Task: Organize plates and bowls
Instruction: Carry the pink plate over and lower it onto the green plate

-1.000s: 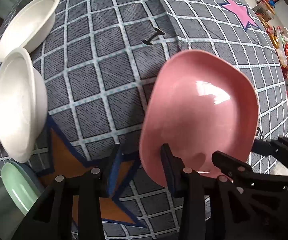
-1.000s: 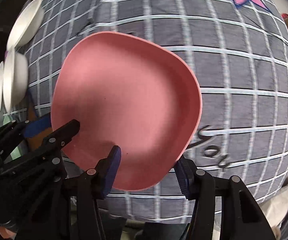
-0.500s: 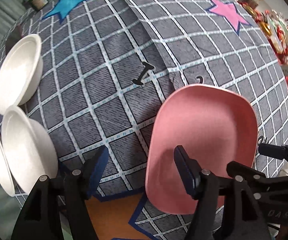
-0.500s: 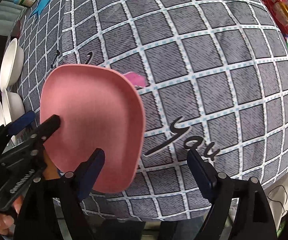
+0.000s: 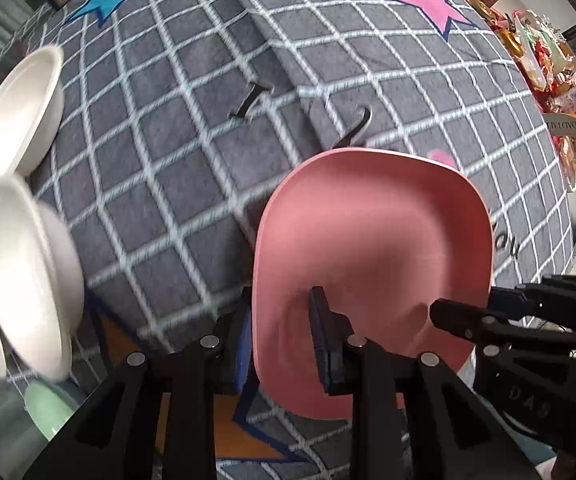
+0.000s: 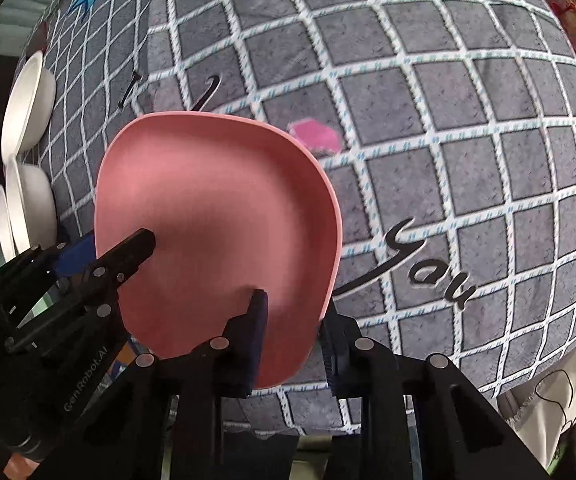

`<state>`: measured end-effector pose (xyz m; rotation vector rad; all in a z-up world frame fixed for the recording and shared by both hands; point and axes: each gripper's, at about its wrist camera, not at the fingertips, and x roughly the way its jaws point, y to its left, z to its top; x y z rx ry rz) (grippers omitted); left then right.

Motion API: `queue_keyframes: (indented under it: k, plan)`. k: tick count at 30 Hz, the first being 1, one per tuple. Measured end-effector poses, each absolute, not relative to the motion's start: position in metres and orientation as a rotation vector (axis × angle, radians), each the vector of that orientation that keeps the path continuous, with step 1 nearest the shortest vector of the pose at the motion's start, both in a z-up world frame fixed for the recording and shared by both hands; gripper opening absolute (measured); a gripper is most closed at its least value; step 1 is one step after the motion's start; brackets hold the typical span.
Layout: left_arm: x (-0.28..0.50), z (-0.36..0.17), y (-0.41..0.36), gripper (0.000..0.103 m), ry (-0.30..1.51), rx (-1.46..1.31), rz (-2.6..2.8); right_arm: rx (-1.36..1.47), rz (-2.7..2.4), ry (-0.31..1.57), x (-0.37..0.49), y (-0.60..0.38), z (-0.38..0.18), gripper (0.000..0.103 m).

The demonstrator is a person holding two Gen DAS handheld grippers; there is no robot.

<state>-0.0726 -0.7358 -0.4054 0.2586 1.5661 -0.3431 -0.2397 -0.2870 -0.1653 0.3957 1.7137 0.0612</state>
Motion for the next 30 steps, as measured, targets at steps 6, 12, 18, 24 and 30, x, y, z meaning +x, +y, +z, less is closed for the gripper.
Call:
queue_keyframes:
  k: [6,12,18,24,30]
  plan:
    - [-0.111,-0.424,-0.725,0.029,1.6,0.193,-0.299,0.38,0.121,1.756,-0.284,-0.24,-0.17,0.028]
    - [-0.152,-0.431,-0.707,0.029,1.596,0.145,-0.271,0.334,0.169,1.784,-0.304,-0.202,-0.161,0.028]
    - [-0.182,-0.43,-0.683,0.029,1.584,0.095,-0.223,0.275,0.218,1.777,-0.296,-0.143,-0.149,0.028]
    - [-0.187,-0.428,-0.644,0.029,1.57,0.037,-0.167,0.217,0.261,1.755,-0.285,-0.072,-0.138,0.028]
    - [-0.195,-0.429,-0.599,0.029,1.546,-0.01,-0.12,0.155,0.305,1.736,-0.27,-0.004,-0.133,0.028]
